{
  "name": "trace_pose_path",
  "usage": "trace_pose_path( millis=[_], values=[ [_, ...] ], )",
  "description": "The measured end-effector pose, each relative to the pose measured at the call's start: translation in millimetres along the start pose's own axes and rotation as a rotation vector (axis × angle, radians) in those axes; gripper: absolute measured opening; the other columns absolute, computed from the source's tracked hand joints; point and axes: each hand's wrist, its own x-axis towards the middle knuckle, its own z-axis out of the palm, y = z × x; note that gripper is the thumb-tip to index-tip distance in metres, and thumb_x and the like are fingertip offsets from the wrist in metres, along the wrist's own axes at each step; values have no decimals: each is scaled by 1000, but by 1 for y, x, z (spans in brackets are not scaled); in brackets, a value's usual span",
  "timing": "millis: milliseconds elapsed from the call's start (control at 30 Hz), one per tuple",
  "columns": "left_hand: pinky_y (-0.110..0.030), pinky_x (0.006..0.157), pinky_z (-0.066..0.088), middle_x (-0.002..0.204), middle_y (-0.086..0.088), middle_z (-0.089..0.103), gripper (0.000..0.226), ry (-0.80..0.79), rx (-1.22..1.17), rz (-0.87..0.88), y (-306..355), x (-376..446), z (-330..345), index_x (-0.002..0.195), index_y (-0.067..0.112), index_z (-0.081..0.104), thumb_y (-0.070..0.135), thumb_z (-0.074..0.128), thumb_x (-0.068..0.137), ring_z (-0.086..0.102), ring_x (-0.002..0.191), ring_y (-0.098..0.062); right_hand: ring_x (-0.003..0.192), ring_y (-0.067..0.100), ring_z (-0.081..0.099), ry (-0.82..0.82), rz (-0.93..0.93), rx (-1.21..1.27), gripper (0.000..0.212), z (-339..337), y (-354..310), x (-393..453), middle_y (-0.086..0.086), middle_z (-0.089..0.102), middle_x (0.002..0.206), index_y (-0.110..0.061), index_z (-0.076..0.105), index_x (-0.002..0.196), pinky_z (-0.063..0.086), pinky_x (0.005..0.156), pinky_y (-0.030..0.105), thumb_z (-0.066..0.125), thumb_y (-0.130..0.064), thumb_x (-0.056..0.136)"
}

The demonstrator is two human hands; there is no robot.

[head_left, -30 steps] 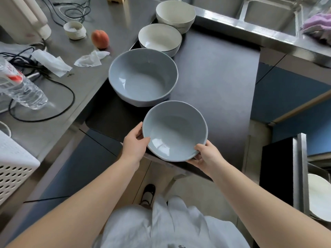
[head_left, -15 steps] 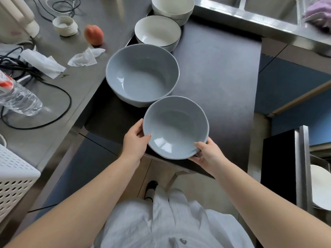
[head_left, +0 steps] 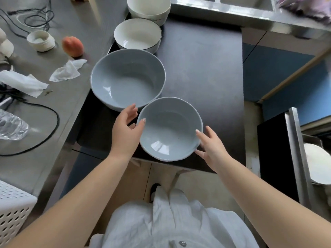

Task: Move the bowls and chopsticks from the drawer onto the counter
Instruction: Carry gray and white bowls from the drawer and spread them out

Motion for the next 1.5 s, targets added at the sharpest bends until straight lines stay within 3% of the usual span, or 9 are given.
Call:
trace_pose_path(
  millis=[133, 300, 400, 567, 767, 1100, 1267, 1400, 1500],
  values=[
    [-10, 83, 48, 106, 10, 67, 28, -182, -34, 117, 31, 10, 25, 113, 26, 60, 7, 61, 92, 64, 98, 2, 122, 16, 52, 202, -154, 191, 46, -25, -13, -8, 2, 52, 133, -23, 44, 140, 48, 101, 42, 58, -19, 96],
    [-19, 88, 50, 102, 5, 70, 26, -418, -54, 129, 53, -3, 94, 105, 24, 65, 2, 62, 91, 66, 96, -4, 121, 18, 55, 365, -246, 369, 22, -85, -19, -32, 7, 57, 127, -23, 56, 118, 50, 94, 39, 54, -15, 97],
    [-21, 84, 49, 99, 6, 71, 29, -540, -47, 138, 66, -19, 146, 100, 27, 65, 0, 62, 90, 67, 92, -5, 122, 19, 55, 469, -279, 419, 20, -135, -18, -49, 7, 57, 129, -22, 57, 117, 50, 97, 41, 53, -16, 98],
    [-21, 88, 52, 102, 13, 71, 26, -734, 28, 160, 86, -63, 249, 100, 35, 64, 11, 64, 91, 67, 97, 0, 121, 21, 56, 634, -260, 572, 14, -242, -1, -75, 9, 58, 124, -22, 60, 104, 46, 103, 46, 50, -14, 99],
    [-37, 98, 51, 107, 10, 72, 24, -894, 109, 124, 99, -126, 392, 104, 34, 65, 13, 64, 91, 67, 103, -5, 119, 21, 55, 766, -178, 688, 17, -375, 32, -87, 6, 59, 115, -17, 56, 115, 47, 97, 39, 50, -16, 99],
    [-34, 91, 55, 103, 5, 72, 23, -996, 194, -8, 102, -166, 550, 105, 25, 64, 6, 63, 91, 68, 104, -16, 117, 18, 57, 852, -73, 776, 26, -505, 48, -73, 8, 59, 123, -16, 57, 122, 50, 95, 38, 48, -9, 98],
    [-31, 92, 55, 102, 7, 70, 27, -1041, 266, -60, 87, -145, 625, 115, 19, 61, 5, 63, 91, 67, 103, -12, 109, 15, 58, 904, 0, 773, 28, -536, 49, -39, 4, 59, 113, -19, 58, 119, 52, 93, 37, 48, -5, 96],
    [-36, 98, 52, 116, 3, 67, 43, -1064, 354, -82, 58, -121, 691, 132, 17, 53, 11, 65, 91, 65, 106, -11, 109, 14, 57, 895, 61, 780, 35, -560, 58, -1, -1, 56, 111, -20, 54, 128, 52, 95, 39, 48, -7, 96],
    [-36, 102, 48, 128, 0, 62, 53, -983, 382, -200, 28, -112, 736, 138, 17, 47, 14, 67, 89, 61, 110, -12, 115, 15, 54, 882, 104, 780, 42, -576, 70, 31, -1, 54, 123, -22, 48, 137, 51, 97, 39, 51, -11, 96]
  ],
)
